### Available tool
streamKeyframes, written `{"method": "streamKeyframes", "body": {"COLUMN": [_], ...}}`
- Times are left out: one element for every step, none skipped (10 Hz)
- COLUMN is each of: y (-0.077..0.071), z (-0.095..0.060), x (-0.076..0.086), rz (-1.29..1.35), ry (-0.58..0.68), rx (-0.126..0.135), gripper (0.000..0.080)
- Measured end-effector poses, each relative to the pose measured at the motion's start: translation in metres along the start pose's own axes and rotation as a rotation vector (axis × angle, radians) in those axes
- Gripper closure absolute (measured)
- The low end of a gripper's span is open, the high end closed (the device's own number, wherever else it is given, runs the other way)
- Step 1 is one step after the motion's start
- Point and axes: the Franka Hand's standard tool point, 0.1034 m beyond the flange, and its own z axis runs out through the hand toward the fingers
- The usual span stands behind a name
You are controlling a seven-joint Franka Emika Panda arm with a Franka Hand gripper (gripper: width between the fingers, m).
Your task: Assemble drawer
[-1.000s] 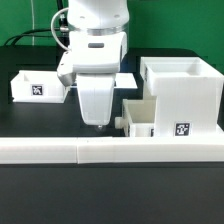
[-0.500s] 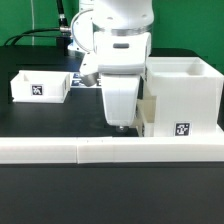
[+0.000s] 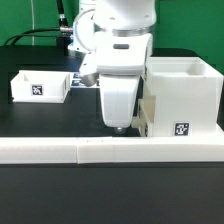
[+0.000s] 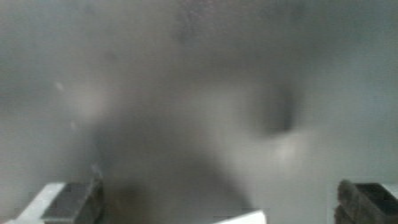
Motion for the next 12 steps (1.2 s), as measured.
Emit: {"method": "streamKeyframes", "body": {"y": [0.001, 0.004, 0.006, 0.006, 0.001, -0.007, -0.021, -0.037, -0.041, -0.040, -0.040, -0.040], "z": [-0.001, -0.004, -0.011, -0.016, -0.023, -0.028, -0.034, -0.037, -0.037, -0.035, -0.035, -0.035], "x": [-0.017, -0.032, -0.044, -0.052, -0.062, -0.069, -0.079, -0.089, -0.092, -0.091, -0.091, -0.090], "rz": [-0.050, -0.074, -0.079, -0.070, -0.056, -0.045, -0.034, -0.015, 0.010, 0.022, 0.021, 0.072], "ry": [0.001, 0.001, -0.005, -0.008, -0.013, -0.015, -0.015, -0.016, -0.015, -0.013, -0.013, -0.010], "rx": [0.004, -0.002, -0.012, -0.023, -0.043, -0.075, -0.116, -0.131, -0.124, -0.123, -0.122, -0.122], "gripper": [0.0150, 0.0150, 0.0150, 0.0150, 0.0150, 0.0150, 0.0150, 0.0150, 0.0150, 0.0150, 0.0150, 0.0150]}}
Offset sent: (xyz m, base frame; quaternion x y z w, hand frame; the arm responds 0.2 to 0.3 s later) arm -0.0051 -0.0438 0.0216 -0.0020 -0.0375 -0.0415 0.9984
